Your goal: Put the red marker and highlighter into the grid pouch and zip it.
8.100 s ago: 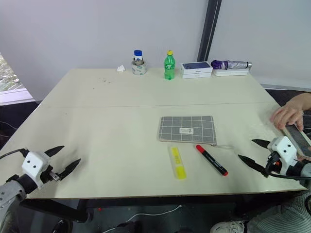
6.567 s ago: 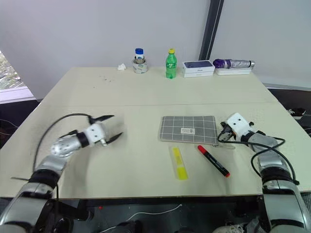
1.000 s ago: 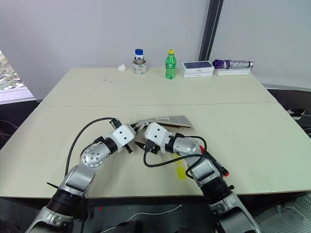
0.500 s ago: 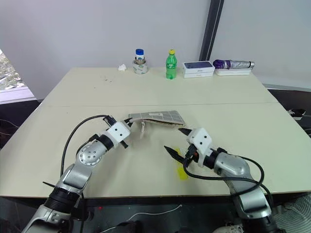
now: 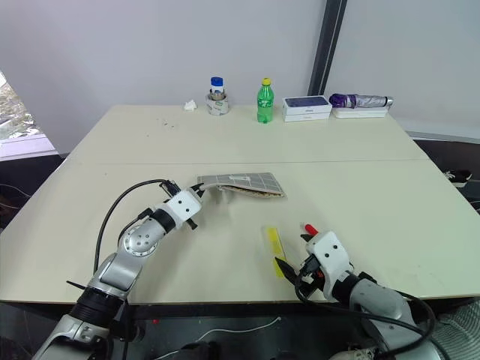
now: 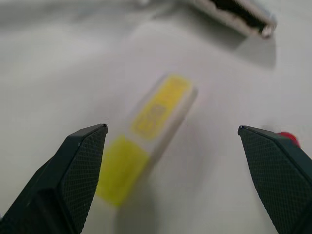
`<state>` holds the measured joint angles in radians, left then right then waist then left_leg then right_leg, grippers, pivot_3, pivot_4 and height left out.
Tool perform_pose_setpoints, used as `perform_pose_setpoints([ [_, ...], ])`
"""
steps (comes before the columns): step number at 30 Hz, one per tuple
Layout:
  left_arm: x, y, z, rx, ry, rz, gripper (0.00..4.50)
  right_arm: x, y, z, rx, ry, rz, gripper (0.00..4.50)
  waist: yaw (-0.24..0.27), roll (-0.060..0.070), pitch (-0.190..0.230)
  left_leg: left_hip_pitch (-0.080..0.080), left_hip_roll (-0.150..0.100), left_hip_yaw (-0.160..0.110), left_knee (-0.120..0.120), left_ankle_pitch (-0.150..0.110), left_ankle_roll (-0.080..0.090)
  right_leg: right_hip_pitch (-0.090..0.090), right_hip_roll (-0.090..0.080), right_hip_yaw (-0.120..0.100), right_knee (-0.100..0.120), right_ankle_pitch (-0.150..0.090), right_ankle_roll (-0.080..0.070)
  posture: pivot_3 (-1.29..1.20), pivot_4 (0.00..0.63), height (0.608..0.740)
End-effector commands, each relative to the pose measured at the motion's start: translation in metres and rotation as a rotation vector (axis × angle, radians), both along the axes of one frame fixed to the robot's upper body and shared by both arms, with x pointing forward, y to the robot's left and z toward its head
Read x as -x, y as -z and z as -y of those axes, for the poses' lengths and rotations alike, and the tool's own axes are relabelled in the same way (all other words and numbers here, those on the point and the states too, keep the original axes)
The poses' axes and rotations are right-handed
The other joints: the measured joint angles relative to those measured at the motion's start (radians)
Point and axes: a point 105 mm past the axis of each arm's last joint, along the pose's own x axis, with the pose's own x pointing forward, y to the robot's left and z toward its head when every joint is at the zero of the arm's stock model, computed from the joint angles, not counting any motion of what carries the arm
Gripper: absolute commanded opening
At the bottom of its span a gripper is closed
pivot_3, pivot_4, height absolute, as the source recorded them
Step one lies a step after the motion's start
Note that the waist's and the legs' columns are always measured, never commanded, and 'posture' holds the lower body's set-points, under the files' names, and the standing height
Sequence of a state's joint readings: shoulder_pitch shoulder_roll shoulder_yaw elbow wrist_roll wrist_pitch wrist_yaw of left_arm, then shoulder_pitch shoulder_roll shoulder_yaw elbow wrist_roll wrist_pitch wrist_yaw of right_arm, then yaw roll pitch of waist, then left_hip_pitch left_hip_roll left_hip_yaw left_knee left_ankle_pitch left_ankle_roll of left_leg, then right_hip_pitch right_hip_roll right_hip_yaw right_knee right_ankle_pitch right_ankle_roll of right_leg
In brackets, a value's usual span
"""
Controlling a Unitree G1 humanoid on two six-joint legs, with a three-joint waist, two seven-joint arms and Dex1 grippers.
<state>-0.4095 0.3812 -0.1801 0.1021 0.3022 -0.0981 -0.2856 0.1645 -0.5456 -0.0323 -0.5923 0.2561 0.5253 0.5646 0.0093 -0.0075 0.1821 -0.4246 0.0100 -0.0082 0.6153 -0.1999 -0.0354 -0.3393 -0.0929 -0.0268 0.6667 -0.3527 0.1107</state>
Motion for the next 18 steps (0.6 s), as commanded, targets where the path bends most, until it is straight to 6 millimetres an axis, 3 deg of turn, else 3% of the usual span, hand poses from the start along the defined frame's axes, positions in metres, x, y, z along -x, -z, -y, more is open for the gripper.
perform_pose_setpoints([
  [1,-0.002,-0.014,0.000,-0.004,0.011,0.053,0.00,0.002,0.014,-0.004,0.067,-0.044,-0.055,4.45,0.002,0.000,0.000,0.000,0.000,0.000,0.000,0.000,0.000,0.000,0.000,0.000,0.000,0.000,0.000,0.00,0.150,0.740],
  [6,0.000,-0.013,-0.002,-0.009,0.005,0.053,0.00,-0.003,0.039,0.001,0.141,-0.017,-0.150,4.45,0.002,-0.002,-0.001,-0.001,-0.001,0.000,0.001,0.000,0.000,0.000,-0.001,0.000,-0.001,0.000,0.000,0.00,0.150,0.740],
  [10,0.001,-0.013,-0.002,-0.012,0.003,0.053,0.00,-0.016,0.037,-0.002,0.166,0.014,-0.122,4.45,0.000,-0.003,-0.001,0.001,0.000,0.000,0.001,0.000,0.000,0.002,0.001,-0.001,0.000,0.000,0.000,0.00,0.150,0.740],
  [13,0.001,-0.015,-0.002,-0.014,0.001,0.059,0.00,-0.021,0.036,-0.002,0.199,0.028,-0.116,3.55,0.001,-0.003,-0.002,0.001,0.001,0.000,0.001,0.000,-0.001,0.002,0.001,-0.001,0.000,0.001,-0.001,0.00,0.150,0.740],
  [18,0.001,-0.015,-0.002,-0.015,0.003,0.062,0.00,-0.028,0.031,0.007,0.218,0.083,-0.116,1.01,0.005,-0.004,-0.002,0.001,0.001,0.000,0.001,0.000,-0.001,0.003,0.001,-0.001,0.000,0.001,-0.001,0.00,0.150,0.740],
])
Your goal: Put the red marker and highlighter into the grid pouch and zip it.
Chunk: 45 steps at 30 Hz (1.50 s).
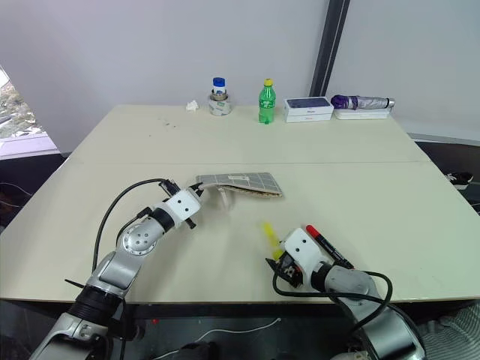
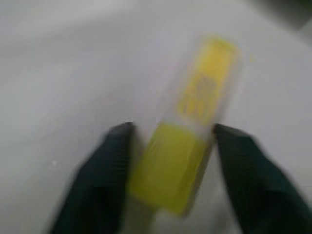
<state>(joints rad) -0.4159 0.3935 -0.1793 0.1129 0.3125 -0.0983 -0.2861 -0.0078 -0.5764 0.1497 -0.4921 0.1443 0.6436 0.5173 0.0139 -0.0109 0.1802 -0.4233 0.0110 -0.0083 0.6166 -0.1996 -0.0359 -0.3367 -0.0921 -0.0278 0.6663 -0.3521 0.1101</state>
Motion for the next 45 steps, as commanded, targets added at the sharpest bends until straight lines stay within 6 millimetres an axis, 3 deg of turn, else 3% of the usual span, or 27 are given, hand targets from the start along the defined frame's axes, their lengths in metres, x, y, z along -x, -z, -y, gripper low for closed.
perform_pose_setpoints([
  [1,0.003,-0.015,0.002,0.006,0.015,0.061,0.00,-0.007,0.007,0.024,0.074,0.113,-0.027,0.88,0.001,-0.001,0.000,0.000,0.000,0.000,0.000,0.000,0.000,0.000,0.000,0.000,0.000,0.000,0.000,0.00,0.150,0.740],
  [3,0.003,-0.014,0.004,0.006,0.019,0.059,0.00,-0.011,0.000,0.026,0.086,0.106,-0.004,0.90,0.001,-0.001,0.000,0.000,0.000,0.000,0.000,0.000,0.000,0.000,0.000,0.000,0.000,0.000,0.000,0.00,0.150,0.740],
  [7,0.003,-0.013,0.008,0.013,0.033,0.054,0.00,-0.009,-0.033,0.005,-0.017,-0.040,0.097,0.90,-0.001,-0.001,0.000,-0.001,0.000,0.000,0.000,0.000,0.000,-0.001,0.000,0.000,0.000,0.000,0.000,0.00,0.150,0.740],
  [13,0.003,-0.012,0.010,0.020,0.052,0.045,0.00,-0.024,-0.063,0.022,-0.012,-0.031,0.198,0.90,-0.002,-0.001,0.000,-0.002,-0.001,0.000,-0.001,0.000,0.000,-0.003,0.000,0.000,0.000,0.000,0.000,0.00,0.150,0.740],
  [18,0.004,-0.013,0.012,0.020,0.064,0.044,0.00,-0.038,-0.079,0.017,-0.041,-0.041,0.242,0.90,-0.003,-0.001,0.000,-0.002,-0.001,0.000,-0.001,0.000,0.000,-0.003,0.000,0.000,0.000,0.000,0.000,0.00,0.150,0.740],
  [25,0.005,-0.015,0.013,0.018,0.062,0.055,0.00,-0.045,-0.077,0.016,-0.023,-0.053,0.228,0.90,-0.001,-0.001,0.000,-0.003,-0.001,0.001,-0.001,0.000,0.000,-0.003,0.000,0.000,0.000,0.000,0.000,0.00,0.150,0.740],
  [31,0.004,-0.015,0.012,0.024,0.053,0.051,0.00,-0.032,-0.078,0.010,-0.075,-0.120,0.215,0.90,-0.001,-0.001,0.000,-0.003,-0.001,0.001,-0.001,0.000,0.000,-0.003,0.000,0.000,0.000,0.000,0.000,0.00,0.150,0.740],
  [45,0.009,-0.016,0.023,-0.003,0.106,0.067,0.00,-0.046,-0.068,0.030,-0.027,-0.066,0.183,0.90,-0.002,-0.001,0.000,-0.003,-0.001,0.001,-0.001,0.000,0.000,-0.003,0.000,0.000,0.000,0.000,0.000,0.00,0.150,0.740],
])
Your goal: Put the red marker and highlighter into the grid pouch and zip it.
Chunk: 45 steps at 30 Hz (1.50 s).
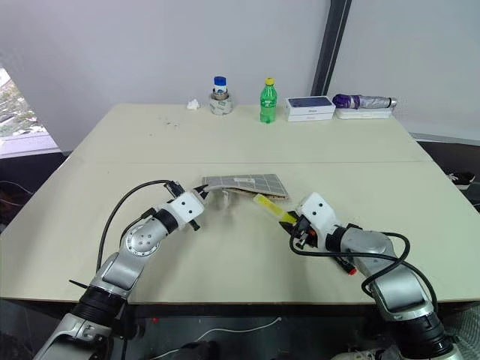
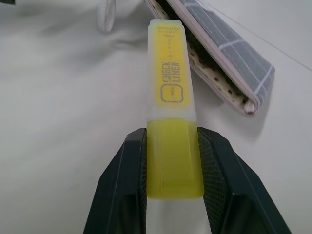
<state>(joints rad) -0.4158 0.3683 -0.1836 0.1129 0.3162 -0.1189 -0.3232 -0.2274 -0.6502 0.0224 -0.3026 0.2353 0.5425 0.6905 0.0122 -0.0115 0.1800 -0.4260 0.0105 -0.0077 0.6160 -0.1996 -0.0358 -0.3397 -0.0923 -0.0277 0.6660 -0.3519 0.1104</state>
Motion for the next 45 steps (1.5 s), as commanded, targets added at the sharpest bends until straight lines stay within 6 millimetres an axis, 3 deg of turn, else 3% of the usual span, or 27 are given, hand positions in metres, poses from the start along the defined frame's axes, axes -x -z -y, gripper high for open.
perform_pose_setpoints([
  [1,0.008,-0.018,0.014,-0.013,0.067,0.083,0.00,-0.005,-0.016,0.005,0.018,0.005,0.062,0.90,0.000,0.000,0.000,0.000,0.000,0.000,0.000,0.000,0.000,0.000,0.000,0.000,0.000,0.000,0.000,0.00,0.150,0.740],
  [9,0.019,-0.014,0.027,-0.070,0.183,0.075,0.00,-0.016,-0.023,-0.006,0.037,-0.025,0.090,0.90,-0.002,0.000,0.000,0.000,0.000,0.000,0.000,0.000,0.000,0.000,0.000,0.000,0.000,0.000,0.000,0.00,0.150,0.740],
  [21,0.024,-0.013,0.025,-0.096,0.296,0.026,0.00,-0.036,-0.022,-0.040,0.529,-0.284,0.412,0.90,-0.001,0.000,0.000,0.000,0.000,0.001,0.000,0.000,0.000,-0.001,0.000,0.000,0.000,0.000,0.000,0.00,0.150,0.740],
  [25,0.020,-0.019,0.016,-0.067,0.280,0.037,0.00,-0.038,-0.018,-0.039,0.573,-0.315,0.458,0.90,-0.002,0.000,0.000,0.000,0.000,0.001,0.000,0.000,0.000,-0.001,0.000,0.000,0.000,0.000,0.000,0.00,0.150,0.740],
  [29,0.017,-0.020,0.012,-0.074,0.270,0.041,0.00,-0.038,-0.019,-0.043,0.507,-0.320,0.443,0.90,-0.002,0.000,0.000,0.000,0.000,0.001,0.000,0.000,0.000,-0.001,0.000,0.000,0.000,0.000,0.000,0.00,0.150,0.740],
  [36,0.014,-0.026,0.007,0.011,0.229,0.046,0.00,-0.029,-0.039,-0.046,0.438,-0.336,0.513,4.33,0.000,0.000,0.000,0.000,0.000,0.001,0.000,0.000,0.000,-0.001,0.000,0.000,0.000,0.000,0.000,0.00,0.150,0.740],
  [40,0.013,-0.025,0.000,0.046,0.198,0.036,0.00,-0.013,-0.049,-0.050,0.375,-0.369,0.527,4.43,-0.001,0.000,0.000,0.000,0.000,0.001,0.000,0.000,0.000,-0.001,0.000,0.000,0.000,0.000,0.000,0.00,0.150,0.740],
  [45,0.013,-0.022,-0.007,0.011,0.182,0.040,0.00,0.027,-0.060,-0.047,0.088,-0.426,0.453,4.43,0.002,0.000,0.000,0.000,0.001,0.000,0.000,0.000,0.000,0.000,0.000,0.000,-0.001,0.000,0.000,0.00,0.150,0.740],
])
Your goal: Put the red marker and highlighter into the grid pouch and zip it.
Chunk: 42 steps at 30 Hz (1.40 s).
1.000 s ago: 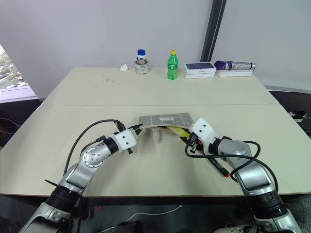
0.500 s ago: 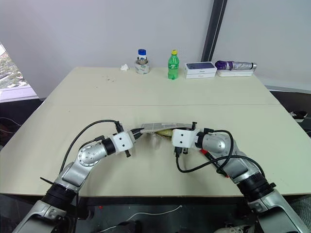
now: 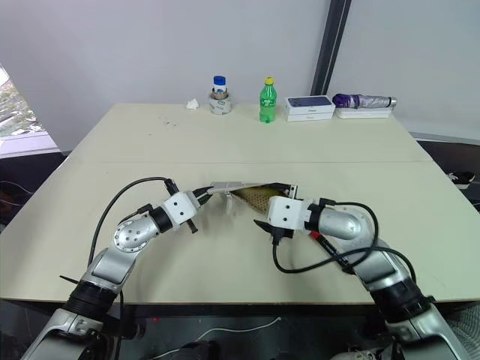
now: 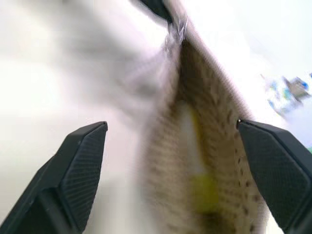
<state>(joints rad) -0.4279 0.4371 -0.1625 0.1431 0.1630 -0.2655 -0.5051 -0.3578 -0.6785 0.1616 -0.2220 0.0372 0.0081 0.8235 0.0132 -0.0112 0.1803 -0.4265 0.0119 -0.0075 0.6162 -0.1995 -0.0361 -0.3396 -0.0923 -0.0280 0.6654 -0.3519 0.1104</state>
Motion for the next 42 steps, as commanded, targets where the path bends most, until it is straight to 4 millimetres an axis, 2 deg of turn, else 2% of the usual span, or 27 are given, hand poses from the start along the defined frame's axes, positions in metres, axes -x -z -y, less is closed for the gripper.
perform_pose_setpoints([
  [1,0.001,-0.014,-0.007,0.014,-0.016,0.059,0.00,0.028,-0.023,0.009,-0.189,-0.047,-0.048,4.43,0.000,0.000,0.000,0.000,0.000,0.000,0.000,0.000,0.000,0.001,0.000,0.000,0.000,0.000,0.000,0.00,0.150,0.740],
  [4,0.002,-0.015,-0.010,0.061,-0.029,0.054,0.00,0.039,-0.017,0.035,-0.264,0.044,-0.113,4.43,0.001,0.000,0.000,0.001,0.000,-0.001,0.001,0.000,0.000,0.002,-0.001,-0.001,0.000,0.000,0.000,0.00,0.150,0.740],
  [7,0.002,-0.014,-0.013,0.061,-0.039,0.054,0.00,0.034,-0.007,0.077,-0.334,0.299,-0.140,4.43,0.000,0.000,0.000,0.001,0.000,0.000,0.001,0.000,0.000,0.002,-0.001,-0.001,0.000,0.000,0.000,0.00,0.150,0.740],
  [9,0.002,-0.012,-0.012,0.062,-0.035,0.052,0.00,0.034,0.015,0.109,-0.313,0.494,-0.175,4.43,0.000,0.000,0.000,0.001,0.000,0.000,0.001,0.000,0.000,0.002,-0.001,-0.001,0.000,0.000,0.000,0.00,0.150,0.740],
  [10,0.002,-0.012,-0.011,0.062,-0.032,0.052,0.00,0.037,0.022,0.117,-0.313,0.540,-0.202,4.43,0.000,0.000,0.000,0.001,0.000,0.000,0.001,0.000,0.000,0.002,-0.001,-0.001,0.000,0.000,0.000,0.00,0.150,0.740],
  [20,-0.003,-0.008,-0.006,0.022,-0.017,0.051,0.00,0.053,0.070,0.154,-0.285,0.713,-0.446,4.43,0.000,0.000,0.000,0.002,0.000,0.000,0.000,0.000,0.000,0.002,0.000,0.000,0.000,0.000,0.000,0.00,0.150,0.740],
  [21,-0.003,-0.008,-0.006,0.019,-0.017,0.053,0.00,0.054,0.076,0.156,-0.264,0.720,-0.471,4.20,0.000,0.000,0.000,0.002,0.000,0.000,0.000,0.000,0.000,0.002,0.000,0.000,0.000,0.000,0.000,0.00,0.150,0.740],
  [23,-0.003,-0.008,-0.006,0.017,-0.018,0.057,0.00,0.056,0.085,0.157,-0.248,0.730,-0.517,3.55,-0.001,0.000,0.000,0.002,-0.001,0.000,0.000,0.000,0.000,0.002,0.000,0.000,0.000,0.000,0.000,0.00,0.150,0.740],
  [26,-0.003,-0.009,-0.006,0.017,-0.020,0.063,0.00,0.057,0.089,0.157,-0.252,0.729,-0.548,1.99,-0.001,0.000,0.000,0.002,0.000,0.000,0.000,0.000,0.000,0.002,0.000,0.000,0.000,0.000,0.000,0.00,0.150,0.740],
  [29,-0.002,-0.009,-0.007,0.011,-0.022,0.065,0.00,0.049,0.069,0.152,-0.382,0.695,-0.535,0.45,-0.001,0.000,0.000,0.002,0.000,0.000,0.001,0.000,0.000,0.002,0.000,0.000,0.000,0.000,0.000,0.00,0.150,0.740],
  [31,-0.001,-0.008,-0.008,0.009,-0.022,0.064,0.00,0.047,0.057,0.146,-0.427,0.640,-0.525,0.39,-0.001,0.000,0.000,0.002,0.000,0.000,0.001,0.000,0.000,0.002,0.000,0.000,0.000,0.000,0.000,0.00,0.150,0.740],
  [34,-0.001,-0.007,-0.006,0.012,-0.021,0.060,0.00,0.049,0.025,0.118,-0.442,0.434,-0.442,0.39,-0.001,0.000,0.000,0.002,0.000,0.000,0.001,0.000,0.000,0.002,0.000,0.000,0.000,0.000,0.000,0.00,0.150,0.740],
  [36,-0.002,-0.008,-0.005,0.016,-0.018,0.061,0.00,0.051,0.013,0.104,-0.433,0.346,-0.412,0.39,-0.001,0.000,0.000,0.002,0.000,0.000,0.001,0.000,0.000,0.002,0.000,0.000,0.000,0.000,0.000,0.00,0.150,0.740],
  [39,-0.002,-0.007,0.002,0.014,-0.002,0.062,0.00,0.056,0.008,0.083,-0.361,0.229,-0.404,0.39,-0.001,0.000,0.000,0.002,0.000,0.000,0.001,0.000,0.000,0.002,0.000,0.000,0.000,0.000,0.000,0.00,0.150,0.740],
  [42,-0.002,-0.008,0.007,0.014,0.014,0.067,0.00,0.046,0.007,0.077,-0.301,0.228,-0.364,0.39,0.000,0.000,0.000,0.001,0.000,0.000,0.001,0.000,0.000,0.002,0.000,0.000,0.000,0.000,0.000,0.00,0.150,0.740],
])
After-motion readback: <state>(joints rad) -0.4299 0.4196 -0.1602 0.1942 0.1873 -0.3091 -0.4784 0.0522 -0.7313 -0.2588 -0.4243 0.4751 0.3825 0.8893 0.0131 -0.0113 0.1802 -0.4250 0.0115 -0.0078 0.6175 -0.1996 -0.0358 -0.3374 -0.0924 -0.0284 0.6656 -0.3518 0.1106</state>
